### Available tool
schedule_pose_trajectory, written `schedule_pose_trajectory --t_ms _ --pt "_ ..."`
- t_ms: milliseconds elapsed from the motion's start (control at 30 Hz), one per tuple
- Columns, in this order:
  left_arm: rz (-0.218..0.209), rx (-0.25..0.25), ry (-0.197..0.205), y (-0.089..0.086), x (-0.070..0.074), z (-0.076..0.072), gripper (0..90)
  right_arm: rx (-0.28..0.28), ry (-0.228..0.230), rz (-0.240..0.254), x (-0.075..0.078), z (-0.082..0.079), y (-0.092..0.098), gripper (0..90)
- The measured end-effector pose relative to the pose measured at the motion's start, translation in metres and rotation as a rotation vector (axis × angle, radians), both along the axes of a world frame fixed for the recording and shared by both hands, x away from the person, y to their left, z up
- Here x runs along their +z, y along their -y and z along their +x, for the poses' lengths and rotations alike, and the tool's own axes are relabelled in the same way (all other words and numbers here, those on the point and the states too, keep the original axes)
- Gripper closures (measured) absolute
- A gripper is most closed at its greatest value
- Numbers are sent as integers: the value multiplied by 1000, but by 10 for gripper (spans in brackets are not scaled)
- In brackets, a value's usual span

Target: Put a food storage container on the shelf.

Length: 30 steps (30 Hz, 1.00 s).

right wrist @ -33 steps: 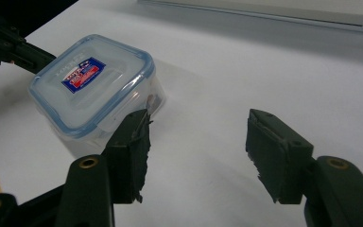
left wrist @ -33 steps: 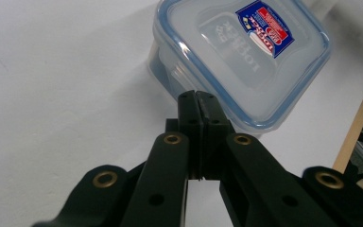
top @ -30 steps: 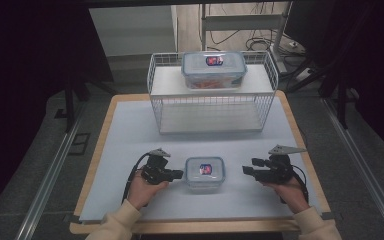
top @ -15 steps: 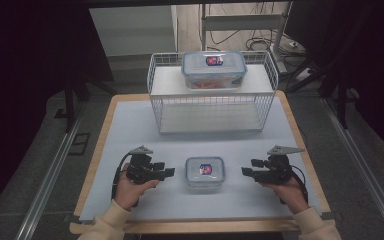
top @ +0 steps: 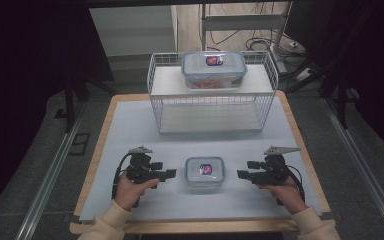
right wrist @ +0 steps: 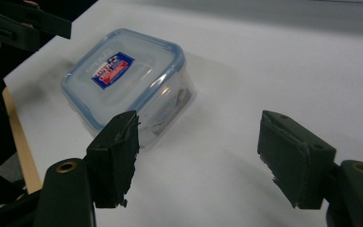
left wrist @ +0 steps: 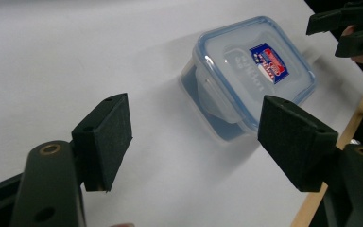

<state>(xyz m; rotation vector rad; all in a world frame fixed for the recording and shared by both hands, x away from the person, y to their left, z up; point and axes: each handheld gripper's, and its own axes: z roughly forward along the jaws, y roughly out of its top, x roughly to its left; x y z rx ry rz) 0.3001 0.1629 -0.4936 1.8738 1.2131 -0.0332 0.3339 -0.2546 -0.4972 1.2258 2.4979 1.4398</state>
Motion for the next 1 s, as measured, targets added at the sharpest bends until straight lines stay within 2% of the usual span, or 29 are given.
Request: schedule_pose_trajectory --t_ms 200,333,500,667,1000 --pt "-18 -10 -11 5 -1 3 262 2 -19 21 1 1 0 286" --pt "-20 -22 -15 13 -6 6 253 19 -40 41 1 2 -7 281" --pt "-69 -36 -69 24 -14 15 249 60 -83 70 -3 5 -26 275" --pt "-71 -46 -79 28 -16 18 251 82 -124 74 -7 8 -41 272" --pt "-93 -72 -117 33 -24 22 263 84 -218 97 -17 17 -53 261"
